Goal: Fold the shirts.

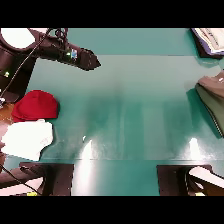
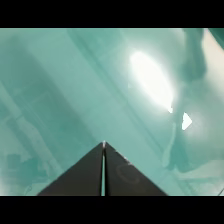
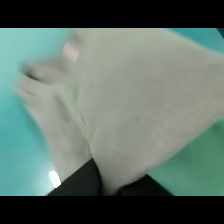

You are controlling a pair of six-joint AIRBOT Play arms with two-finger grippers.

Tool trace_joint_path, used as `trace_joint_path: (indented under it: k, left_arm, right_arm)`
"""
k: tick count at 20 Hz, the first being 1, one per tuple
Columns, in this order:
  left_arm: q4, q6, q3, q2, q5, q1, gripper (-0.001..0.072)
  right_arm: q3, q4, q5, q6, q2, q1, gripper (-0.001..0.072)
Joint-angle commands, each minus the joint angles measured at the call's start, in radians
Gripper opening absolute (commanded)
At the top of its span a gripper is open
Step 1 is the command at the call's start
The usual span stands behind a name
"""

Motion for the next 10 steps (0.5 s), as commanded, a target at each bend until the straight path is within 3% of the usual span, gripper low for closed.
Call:
trace_joint_path:
  k: [1, 2, 6, 10]
  left_arm:
    - [0.002, 0.021, -0.001, 0.0, -0.004, 0.0, 0.0028]
    - [0.002, 0.021, 0.0, 0.0, -0.004, 0.0, 0.0028]
    - [0.002, 0.021, 0.0, 0.0, -0.004, 0.0, 0.0028]
    - [0.003, 0.028, 0.0, 0.0, 0.016, 0.0, 0.0028]
  right_arm:
    - [-0.166, -0.135, 0.026, 0.004, 0.069, -0.089, 0.0482]
    - [-0.201, -0.137, 0.014, 0.003, 0.083, -0.12, 0.0617]
    - [-0.245, -0.027, -0.008, 0.003, 0.113, -0.164, 0.063]
    - [-0.227, 0.229, -0.003, 0.003, 0.112, -0.013, 0.0629]
